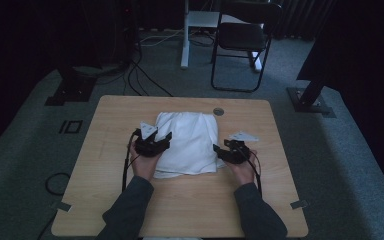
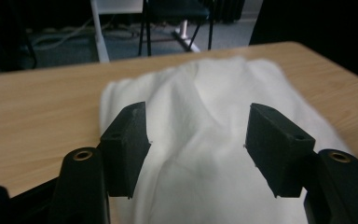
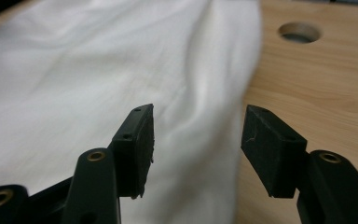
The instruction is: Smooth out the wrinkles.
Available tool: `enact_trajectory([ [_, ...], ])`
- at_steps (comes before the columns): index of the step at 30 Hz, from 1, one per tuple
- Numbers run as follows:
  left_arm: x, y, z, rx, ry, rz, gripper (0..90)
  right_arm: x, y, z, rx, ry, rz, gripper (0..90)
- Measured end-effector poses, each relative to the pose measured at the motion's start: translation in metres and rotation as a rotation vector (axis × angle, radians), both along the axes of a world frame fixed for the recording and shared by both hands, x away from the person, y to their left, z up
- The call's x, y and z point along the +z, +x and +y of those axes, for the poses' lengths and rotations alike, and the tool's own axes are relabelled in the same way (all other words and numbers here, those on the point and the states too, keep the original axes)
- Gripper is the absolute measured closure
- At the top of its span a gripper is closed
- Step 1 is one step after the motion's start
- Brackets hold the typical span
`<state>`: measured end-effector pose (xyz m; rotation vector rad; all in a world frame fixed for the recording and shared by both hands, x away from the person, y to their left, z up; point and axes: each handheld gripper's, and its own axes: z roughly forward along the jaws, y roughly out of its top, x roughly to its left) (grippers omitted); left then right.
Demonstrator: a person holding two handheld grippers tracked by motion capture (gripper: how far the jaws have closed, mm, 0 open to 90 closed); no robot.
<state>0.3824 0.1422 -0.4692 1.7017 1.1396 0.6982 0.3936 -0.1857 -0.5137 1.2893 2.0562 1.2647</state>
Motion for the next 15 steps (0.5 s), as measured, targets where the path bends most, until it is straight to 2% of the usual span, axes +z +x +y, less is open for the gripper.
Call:
enact_trajectory([
  [3, 0.008, -0.017, 0.013, 0.014, -0.005, -0.002, 38.5, 0.001, -0.019, -0.020, -0.019, -0.004, -0.030, 41.0],
  [7, 0.005, -0.035, 0.030, 0.039, -0.012, -0.004, 38.5, -0.006, -0.039, -0.050, -0.064, -0.012, -0.031, 40.4],
  [9, 0.002, -0.038, 0.033, 0.046, -0.021, -0.001, 38.5, -0.009, -0.042, -0.056, -0.077, -0.009, -0.026, 40.3],
  [11, -0.008, -0.045, 0.042, 0.059, -0.031, 0.018, 38.5, -0.014, -0.046, -0.071, -0.108, 0.000, -0.013, 40.1],
  [15, -0.020, -0.048, 0.053, 0.078, -0.036, 0.050, 38.6, -0.017, -0.047, -0.077, -0.121, 0.004, -0.005, 39.3],
])
